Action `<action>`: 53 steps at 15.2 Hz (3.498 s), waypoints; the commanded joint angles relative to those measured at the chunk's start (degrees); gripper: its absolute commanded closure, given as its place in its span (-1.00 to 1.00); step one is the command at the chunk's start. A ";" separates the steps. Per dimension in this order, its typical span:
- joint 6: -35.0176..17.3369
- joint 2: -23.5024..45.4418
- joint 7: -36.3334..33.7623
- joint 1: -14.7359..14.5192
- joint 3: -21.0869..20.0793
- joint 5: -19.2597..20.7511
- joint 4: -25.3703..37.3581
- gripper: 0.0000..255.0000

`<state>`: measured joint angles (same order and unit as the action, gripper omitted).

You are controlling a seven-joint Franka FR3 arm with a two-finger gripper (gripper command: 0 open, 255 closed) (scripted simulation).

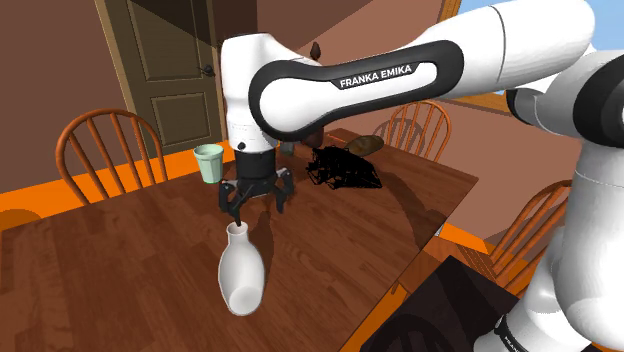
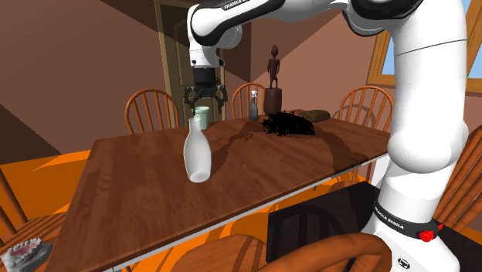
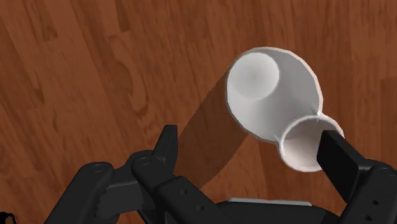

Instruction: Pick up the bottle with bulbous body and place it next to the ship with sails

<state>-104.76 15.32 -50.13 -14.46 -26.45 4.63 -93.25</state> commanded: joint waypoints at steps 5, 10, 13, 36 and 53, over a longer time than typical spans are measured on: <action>0.40 9.41 -3.51 -4.03 0.14 3.80 9.51 -1.00; -3.22 9.88 -3.76 -3.91 0.31 4.10 6.29 -1.00; -3.63 9.95 -3.79 -3.91 0.34 4.15 5.95 -1.00; 2.07 9.03 -3.53 -4.16 0.01 3.62 10.84 1.00; 16.04 10.52 -3.56 -6.23 -0.24 4.08 26.38 1.00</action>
<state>-89.52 25.71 -53.79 -20.63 -26.71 8.66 -67.81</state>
